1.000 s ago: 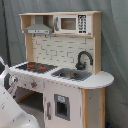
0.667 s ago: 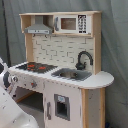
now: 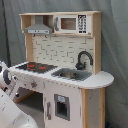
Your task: Play with the kitchen
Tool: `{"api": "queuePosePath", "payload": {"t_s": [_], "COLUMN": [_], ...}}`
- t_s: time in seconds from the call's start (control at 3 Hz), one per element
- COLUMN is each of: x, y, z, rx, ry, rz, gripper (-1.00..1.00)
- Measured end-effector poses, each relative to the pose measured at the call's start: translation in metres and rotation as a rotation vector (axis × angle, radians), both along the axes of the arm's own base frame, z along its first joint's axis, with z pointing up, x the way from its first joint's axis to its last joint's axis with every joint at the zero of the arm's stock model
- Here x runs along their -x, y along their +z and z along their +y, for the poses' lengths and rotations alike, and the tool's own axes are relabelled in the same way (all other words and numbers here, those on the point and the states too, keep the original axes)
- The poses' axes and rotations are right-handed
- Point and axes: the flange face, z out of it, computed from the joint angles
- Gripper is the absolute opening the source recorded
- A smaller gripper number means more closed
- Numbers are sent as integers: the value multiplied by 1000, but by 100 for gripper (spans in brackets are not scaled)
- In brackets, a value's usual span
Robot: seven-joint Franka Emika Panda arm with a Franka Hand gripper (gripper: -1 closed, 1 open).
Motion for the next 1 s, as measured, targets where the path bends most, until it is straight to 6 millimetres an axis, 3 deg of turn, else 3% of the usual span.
{"api": "queuePosePath", "payload": {"t_s": [1.0], "x": [11], "y": [25], "z": [-25], "rx": [279], "ry": [-75], "rz": [-87], "gripper": [100]}}
